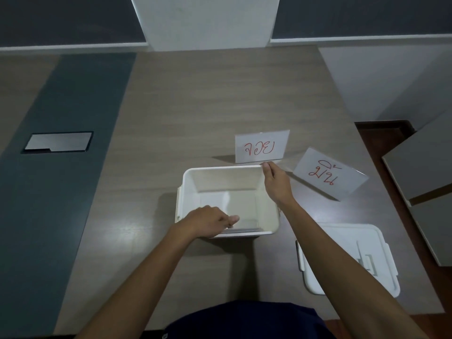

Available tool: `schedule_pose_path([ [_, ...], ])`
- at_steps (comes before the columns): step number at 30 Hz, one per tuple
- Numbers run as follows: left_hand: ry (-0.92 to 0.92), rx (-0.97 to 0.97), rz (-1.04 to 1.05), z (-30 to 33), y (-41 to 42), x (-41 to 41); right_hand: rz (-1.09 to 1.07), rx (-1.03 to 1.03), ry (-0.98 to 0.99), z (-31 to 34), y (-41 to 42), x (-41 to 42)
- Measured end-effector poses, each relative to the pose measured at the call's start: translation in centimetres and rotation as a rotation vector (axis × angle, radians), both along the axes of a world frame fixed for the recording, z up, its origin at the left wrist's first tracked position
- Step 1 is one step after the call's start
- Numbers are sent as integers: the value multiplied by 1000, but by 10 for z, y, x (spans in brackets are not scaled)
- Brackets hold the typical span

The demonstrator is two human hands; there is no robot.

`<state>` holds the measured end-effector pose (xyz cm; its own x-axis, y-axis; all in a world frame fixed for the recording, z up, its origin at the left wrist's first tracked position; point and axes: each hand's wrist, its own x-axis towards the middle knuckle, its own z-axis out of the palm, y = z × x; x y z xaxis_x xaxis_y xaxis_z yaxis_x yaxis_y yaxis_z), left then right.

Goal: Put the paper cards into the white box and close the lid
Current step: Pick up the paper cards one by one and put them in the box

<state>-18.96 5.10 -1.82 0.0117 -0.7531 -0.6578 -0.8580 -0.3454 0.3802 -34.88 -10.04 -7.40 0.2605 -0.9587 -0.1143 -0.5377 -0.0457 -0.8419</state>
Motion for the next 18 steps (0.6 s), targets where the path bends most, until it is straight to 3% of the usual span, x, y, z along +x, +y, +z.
schedule_pose_path([
  [6, 154, -36, 115, -10, 3, 11, -3, -9, -1, -3, -2, 1],
  [9, 210, -417, 317, -11, 0, 24, 3, -10, 22, -2, -3, 0],
  [12, 19, -851, 468, -16, -5, 44, -9, 5, 41, 0, -11, 0],
  [14, -80, -804, 558, -25, -4, 55, -36, 0, 51, 4, -23, 2],
  [18, 88, -512, 723, -49, 1, 59, 4, -250, 215, 19, -67, 21],
])
